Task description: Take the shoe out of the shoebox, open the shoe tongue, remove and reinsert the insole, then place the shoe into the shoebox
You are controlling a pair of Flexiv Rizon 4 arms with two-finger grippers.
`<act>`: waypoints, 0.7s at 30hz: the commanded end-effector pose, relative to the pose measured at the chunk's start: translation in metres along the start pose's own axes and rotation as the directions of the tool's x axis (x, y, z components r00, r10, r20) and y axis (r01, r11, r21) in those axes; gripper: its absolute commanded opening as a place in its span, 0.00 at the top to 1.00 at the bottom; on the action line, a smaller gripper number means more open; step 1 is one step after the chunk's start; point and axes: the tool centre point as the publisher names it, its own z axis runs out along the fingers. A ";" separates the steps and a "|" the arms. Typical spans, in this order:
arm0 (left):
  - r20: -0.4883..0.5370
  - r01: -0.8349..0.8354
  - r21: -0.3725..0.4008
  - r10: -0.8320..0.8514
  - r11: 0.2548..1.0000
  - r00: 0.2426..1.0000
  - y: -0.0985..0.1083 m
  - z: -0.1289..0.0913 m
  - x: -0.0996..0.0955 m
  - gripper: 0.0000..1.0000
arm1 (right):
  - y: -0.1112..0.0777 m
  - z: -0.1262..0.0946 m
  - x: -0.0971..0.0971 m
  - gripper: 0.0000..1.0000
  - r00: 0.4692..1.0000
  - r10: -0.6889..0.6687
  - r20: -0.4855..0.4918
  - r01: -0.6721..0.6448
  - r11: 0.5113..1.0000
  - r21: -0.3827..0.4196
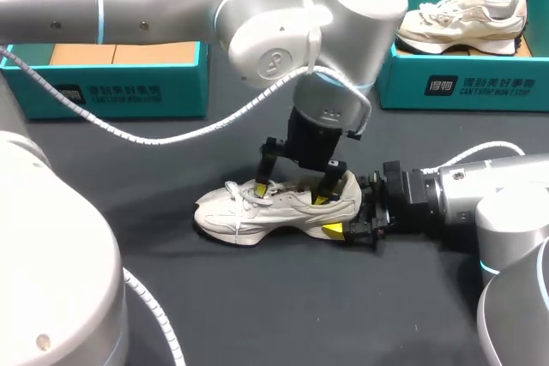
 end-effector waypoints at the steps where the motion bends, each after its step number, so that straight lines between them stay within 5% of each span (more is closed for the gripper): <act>1: 0.048 0.018 0.005 -0.018 1.000 0.999 -0.001 -0.001 0.005 0.00 | -0.001 0.001 -0.001 1.00 1.000 0.000 0.003 0.000 1.000 0.003; 21: 0.184 0.068 -0.044 -0.059 0.997 0.981 0.004 0.012 -0.027 0.00 | -0.001 0.001 -0.001 1.00 1.000 0.000 0.003 0.000 1.000 0.003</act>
